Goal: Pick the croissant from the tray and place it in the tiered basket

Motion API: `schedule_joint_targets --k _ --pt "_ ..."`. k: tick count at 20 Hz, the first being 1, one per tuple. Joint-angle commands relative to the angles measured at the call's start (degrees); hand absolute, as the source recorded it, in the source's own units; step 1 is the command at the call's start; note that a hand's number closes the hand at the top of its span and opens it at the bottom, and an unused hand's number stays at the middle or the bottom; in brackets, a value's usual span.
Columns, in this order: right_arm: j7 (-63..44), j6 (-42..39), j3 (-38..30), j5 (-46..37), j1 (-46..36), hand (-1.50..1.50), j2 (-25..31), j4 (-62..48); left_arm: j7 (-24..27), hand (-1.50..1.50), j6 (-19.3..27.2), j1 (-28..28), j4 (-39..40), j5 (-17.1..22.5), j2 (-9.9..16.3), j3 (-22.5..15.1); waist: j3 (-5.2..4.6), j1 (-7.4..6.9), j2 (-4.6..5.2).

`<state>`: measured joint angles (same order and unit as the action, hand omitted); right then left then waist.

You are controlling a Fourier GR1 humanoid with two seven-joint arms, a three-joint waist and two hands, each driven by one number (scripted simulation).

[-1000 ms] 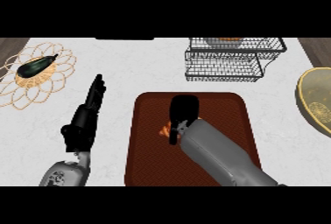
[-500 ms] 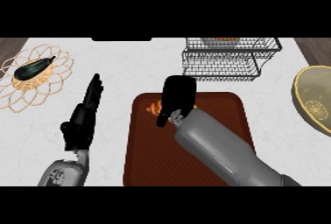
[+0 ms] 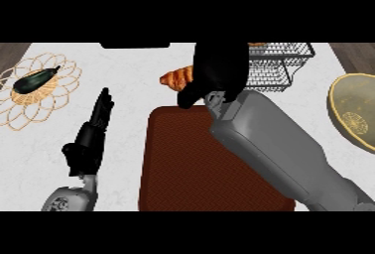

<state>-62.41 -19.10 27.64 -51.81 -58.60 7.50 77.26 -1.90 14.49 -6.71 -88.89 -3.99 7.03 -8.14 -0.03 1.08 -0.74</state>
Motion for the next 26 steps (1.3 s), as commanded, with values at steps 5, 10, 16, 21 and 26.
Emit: schedule_joint_targets --k 5,10,16,21,26 --pt "-10.7 -13.8 -11.6 2.1 -9.5 1.5 1.4 5.0 -1.0 0.0 0.8 -1.5 -0.8 -1.1 -1.3 -0.8 0.0 -0.37 0.12" --pt "-6.8 -5.0 -19.2 1.6 -9.2 1.5 -1.0 2.1 -0.3 0.0 -0.2 -1.0 -1.1 -1.3 -0.8 -0.9 0.01 -1.21 0.58" --pt "1.0 -2.9 -22.7 -2.4 -12.3 1.5 2.1 -7.6 -0.7 0.0 0.1 -0.8 -0.9 -2.1 -2.1 -1.7 0.0 -1.73 0.81" --pt "4.8 -1.9 -24.2 -6.2 -15.1 1.5 4.8 -14.6 -2.0 0.0 1.1 -1.3 -1.1 -4.2 -3.1 -2.9 0.0 -1.81 0.89" --pt "11.5 3.2 -23.8 -9.3 -11.8 1.5 6.2 -19.6 -2.4 0.0 -1.3 -1.4 -1.2 -2.4 -1.3 -0.6 0.02 -1.75 0.85"
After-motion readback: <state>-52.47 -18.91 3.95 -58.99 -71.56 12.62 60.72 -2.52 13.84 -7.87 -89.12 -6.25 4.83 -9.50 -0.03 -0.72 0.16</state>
